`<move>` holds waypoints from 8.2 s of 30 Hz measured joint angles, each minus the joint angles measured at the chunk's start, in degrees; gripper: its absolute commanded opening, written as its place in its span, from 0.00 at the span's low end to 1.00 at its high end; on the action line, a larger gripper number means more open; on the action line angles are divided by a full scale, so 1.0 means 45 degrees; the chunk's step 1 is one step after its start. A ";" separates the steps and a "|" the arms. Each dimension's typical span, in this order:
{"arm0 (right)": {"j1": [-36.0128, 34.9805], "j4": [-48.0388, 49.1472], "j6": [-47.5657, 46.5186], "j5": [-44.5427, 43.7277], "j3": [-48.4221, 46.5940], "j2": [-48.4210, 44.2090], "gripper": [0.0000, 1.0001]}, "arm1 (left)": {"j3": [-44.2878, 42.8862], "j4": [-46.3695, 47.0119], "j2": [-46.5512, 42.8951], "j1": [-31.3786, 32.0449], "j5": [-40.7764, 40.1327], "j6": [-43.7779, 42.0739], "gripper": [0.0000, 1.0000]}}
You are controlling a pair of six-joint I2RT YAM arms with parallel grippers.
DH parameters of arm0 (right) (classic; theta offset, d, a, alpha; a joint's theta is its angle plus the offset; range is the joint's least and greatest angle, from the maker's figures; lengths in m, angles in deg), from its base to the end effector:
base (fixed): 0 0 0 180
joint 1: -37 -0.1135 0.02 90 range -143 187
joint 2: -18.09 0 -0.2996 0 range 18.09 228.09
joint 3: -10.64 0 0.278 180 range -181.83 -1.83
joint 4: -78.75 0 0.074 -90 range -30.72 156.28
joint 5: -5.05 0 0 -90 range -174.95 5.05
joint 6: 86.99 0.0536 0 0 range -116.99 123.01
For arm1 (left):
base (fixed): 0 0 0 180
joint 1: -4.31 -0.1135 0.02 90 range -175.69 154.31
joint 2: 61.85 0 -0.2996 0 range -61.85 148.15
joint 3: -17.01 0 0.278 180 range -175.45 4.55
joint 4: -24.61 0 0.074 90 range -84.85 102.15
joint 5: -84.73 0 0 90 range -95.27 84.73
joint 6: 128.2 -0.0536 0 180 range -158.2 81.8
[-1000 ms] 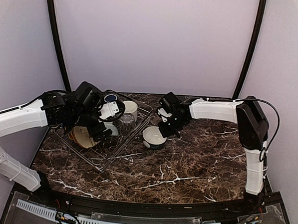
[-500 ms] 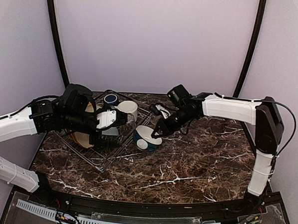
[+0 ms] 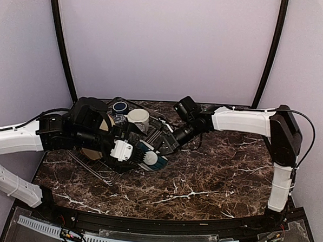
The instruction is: Load the mixed dishes into the dish rack
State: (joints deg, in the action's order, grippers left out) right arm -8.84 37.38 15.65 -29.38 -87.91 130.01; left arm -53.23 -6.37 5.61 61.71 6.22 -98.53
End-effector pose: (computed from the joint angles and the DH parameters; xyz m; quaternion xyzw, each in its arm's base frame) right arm 0.2905 0.3626 0.2420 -0.3762 0.7677 0.5185 0.0168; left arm 0.1496 -0.2537 0.3439 0.7574 0.3974 -0.0728 0.5130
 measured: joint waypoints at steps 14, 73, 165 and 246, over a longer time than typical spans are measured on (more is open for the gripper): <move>-0.0369 0.0287 0.0073 0.1044 0.0151 0.0350 0.00 | 0.0437 0.0034 0.0087 0.0151 -0.0525 -0.2861 0.92; -0.0330 0.0277 0.0010 0.0656 -0.0092 0.0510 0.46 | -0.0510 -0.3993 0.0058 -0.0903 -0.1413 -0.1603 0.44; 0.0962 0.7261 0.2025 0.2147 0.5804 -0.1506 0.38 | -0.3565 -0.8801 0.4012 -0.4376 -0.3138 0.0933 0.99; 0.1807 0.6819 0.2516 0.0971 0.5877 -0.2195 0.41 | -0.3162 -0.7917 0.3837 -0.4294 -0.3366 0.4192 0.99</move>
State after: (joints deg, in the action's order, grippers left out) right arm -0.71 68.06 26.98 -25.01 -61.46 120.13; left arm -67.46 -42.00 22.88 42.39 -8.93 -79.67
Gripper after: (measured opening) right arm 0.411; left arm 0.990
